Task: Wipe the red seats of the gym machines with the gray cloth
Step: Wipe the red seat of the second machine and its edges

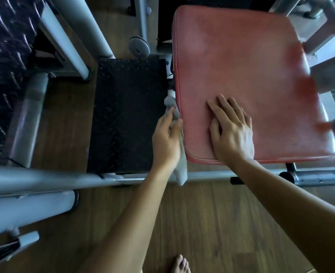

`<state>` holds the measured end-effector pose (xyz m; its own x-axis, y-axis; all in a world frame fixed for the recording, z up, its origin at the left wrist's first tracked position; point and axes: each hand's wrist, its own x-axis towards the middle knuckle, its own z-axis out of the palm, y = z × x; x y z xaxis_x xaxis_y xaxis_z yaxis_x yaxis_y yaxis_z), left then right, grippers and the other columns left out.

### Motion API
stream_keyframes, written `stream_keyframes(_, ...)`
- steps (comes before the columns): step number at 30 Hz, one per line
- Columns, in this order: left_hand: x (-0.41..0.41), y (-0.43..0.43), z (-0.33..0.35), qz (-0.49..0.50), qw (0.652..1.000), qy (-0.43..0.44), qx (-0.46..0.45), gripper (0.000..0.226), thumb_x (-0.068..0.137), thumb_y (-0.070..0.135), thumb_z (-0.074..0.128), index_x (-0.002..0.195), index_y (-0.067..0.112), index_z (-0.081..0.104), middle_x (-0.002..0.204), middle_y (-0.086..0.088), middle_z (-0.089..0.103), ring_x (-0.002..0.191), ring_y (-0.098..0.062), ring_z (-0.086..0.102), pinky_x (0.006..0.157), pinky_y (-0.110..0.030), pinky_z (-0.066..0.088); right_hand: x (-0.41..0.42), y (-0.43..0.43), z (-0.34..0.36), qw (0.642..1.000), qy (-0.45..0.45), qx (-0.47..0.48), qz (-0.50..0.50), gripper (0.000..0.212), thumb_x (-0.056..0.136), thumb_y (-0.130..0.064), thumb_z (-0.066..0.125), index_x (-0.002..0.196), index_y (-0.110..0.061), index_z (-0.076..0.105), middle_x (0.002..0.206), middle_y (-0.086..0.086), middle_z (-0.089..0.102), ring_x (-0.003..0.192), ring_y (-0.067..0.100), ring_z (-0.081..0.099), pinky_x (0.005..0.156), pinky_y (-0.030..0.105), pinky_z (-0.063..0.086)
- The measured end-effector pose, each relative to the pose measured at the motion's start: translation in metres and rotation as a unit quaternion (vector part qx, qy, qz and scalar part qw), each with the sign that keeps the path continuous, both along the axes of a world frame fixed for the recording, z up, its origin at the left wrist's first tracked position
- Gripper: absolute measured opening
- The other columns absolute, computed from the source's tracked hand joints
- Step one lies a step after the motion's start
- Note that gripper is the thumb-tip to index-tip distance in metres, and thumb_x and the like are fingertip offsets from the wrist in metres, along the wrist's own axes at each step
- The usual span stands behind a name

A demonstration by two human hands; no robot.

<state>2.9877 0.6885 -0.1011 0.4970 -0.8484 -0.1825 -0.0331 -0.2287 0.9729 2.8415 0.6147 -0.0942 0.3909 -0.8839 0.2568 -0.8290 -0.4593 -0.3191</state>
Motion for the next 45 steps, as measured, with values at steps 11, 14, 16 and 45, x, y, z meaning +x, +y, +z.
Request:
stream_keyframes(11, -0.013, 0.022, 0.006, 0.008, 1.0, -0.021, -0.007, 0.041, 0.105, 0.018, 0.051, 0.145, 0.009, 0.051, 0.128, 0.004, 0.054, 0.112, 0.007, 0.056, 0.106, -0.021, 0.045, -0.005, -0.006, 0.006, 0.995, -0.03, 0.09, 0.014, 0.048, 0.099, -0.025, 0.043, 0.146, -0.03, 0.048, 0.159, -0.004, 0.036, 0.15, 0.021, 0.025, 0.118, 0.041, 0.02)
stream_keyframes(14, -0.007, 0.01, 0.007, 0.006, 1.0, -0.018, 0.003, 0.037, 0.105, 0.02, 0.05, 0.141, 0.011, 0.054, 0.129, 0.002, 0.055, 0.109, 0.006, 0.057, 0.102, -0.019, 0.046, -0.011, -0.014, 0.016, 0.986, -0.05, 0.159, 0.029, 0.049, 0.098, -0.022, 0.05, 0.145, -0.033, 0.049, 0.16, -0.008, 0.033, 0.151, 0.016, 0.021, 0.118, 0.041, 0.017)
stream_keyframes(16, -0.014, 0.022, 0.008, 0.005, 1.0, -0.021, 0.006, 0.026, 0.105, 0.019, 0.051, 0.129, 0.017, 0.059, 0.121, 0.001, 0.058, 0.095, 0.009, 0.06, 0.09, -0.014, 0.047, -0.017, -0.019, 0.022, 0.974, -0.076, 0.209, 0.043, 0.051, 0.094, -0.013, 0.054, 0.141, -0.031, 0.054, 0.159, -0.008, 0.036, 0.151, 0.015, 0.022, 0.121, 0.035, 0.015)
stream_keyframes(45, 0.0, -0.082, 0.019, -0.314, 0.921, -0.205, -0.104, 0.04, 0.107, 0.027, 0.043, 0.146, 0.02, 0.051, 0.153, 0.009, 0.046, 0.142, 0.006, 0.039, 0.121, -0.023, 0.028, -0.025, -0.016, 0.029, 0.929, -0.319, 0.141, -0.121, 0.038, 0.1, -0.042, 0.044, 0.133, -0.03, 0.059, 0.132, -0.008, 0.061, 0.126, 0.015, 0.051, 0.108, 0.038, 0.039)
